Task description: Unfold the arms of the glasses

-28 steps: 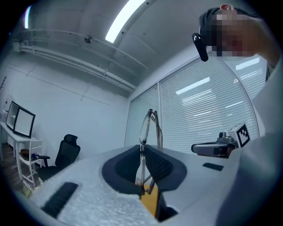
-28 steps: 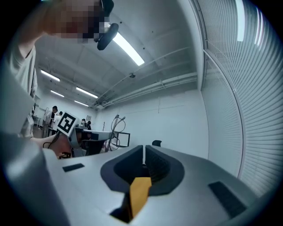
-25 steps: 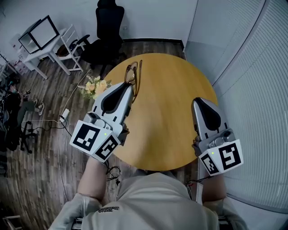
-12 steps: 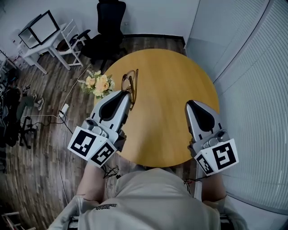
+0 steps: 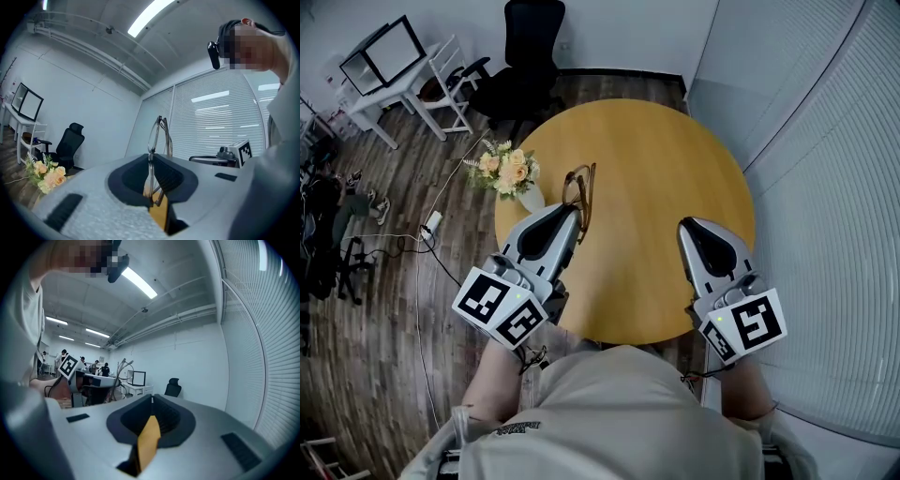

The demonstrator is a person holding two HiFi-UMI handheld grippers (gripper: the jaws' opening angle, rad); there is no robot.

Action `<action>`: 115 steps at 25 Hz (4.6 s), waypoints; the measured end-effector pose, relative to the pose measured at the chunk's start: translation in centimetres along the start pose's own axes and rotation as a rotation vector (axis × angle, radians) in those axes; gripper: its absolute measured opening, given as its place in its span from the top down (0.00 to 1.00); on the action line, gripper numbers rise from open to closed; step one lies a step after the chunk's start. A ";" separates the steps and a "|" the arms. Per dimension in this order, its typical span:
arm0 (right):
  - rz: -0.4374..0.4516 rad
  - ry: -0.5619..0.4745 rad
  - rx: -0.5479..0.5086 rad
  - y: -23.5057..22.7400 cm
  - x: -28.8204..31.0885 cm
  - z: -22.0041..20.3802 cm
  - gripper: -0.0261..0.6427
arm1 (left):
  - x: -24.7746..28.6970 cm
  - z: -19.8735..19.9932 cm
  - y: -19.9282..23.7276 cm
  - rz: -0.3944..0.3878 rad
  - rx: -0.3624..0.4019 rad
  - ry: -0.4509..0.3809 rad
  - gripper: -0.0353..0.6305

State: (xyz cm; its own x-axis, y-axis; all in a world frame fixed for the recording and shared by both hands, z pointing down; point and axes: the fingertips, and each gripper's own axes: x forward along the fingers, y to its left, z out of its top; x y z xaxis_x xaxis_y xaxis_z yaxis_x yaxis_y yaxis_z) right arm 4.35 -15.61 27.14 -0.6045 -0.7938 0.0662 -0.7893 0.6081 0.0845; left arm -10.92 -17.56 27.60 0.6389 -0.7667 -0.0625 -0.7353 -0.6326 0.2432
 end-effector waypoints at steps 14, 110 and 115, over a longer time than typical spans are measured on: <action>0.024 -0.043 0.017 0.6 0.6 1.6 0.90 | 0.0 -1.1 -0.9 -0.024 0.030 0.031 0.88; 0.498 0.161 -0.105 9.3 2.8 -3.1 0.90 | 0.3 -3.8 -4.4 -0.012 0.064 0.075 0.88; 0.542 0.222 -0.170 10.7 3.0 -4.4 0.90 | 0.0 -4.1 -4.4 -0.005 0.071 0.081 0.88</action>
State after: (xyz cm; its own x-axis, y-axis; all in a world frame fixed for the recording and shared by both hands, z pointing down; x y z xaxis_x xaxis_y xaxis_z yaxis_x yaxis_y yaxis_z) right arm -5.44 -11.41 32.63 -0.8645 -0.3628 0.3479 -0.3359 0.9319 0.1369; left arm -6.73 -14.31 30.52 0.6566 -0.7540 0.0161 -0.7444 -0.6446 0.1742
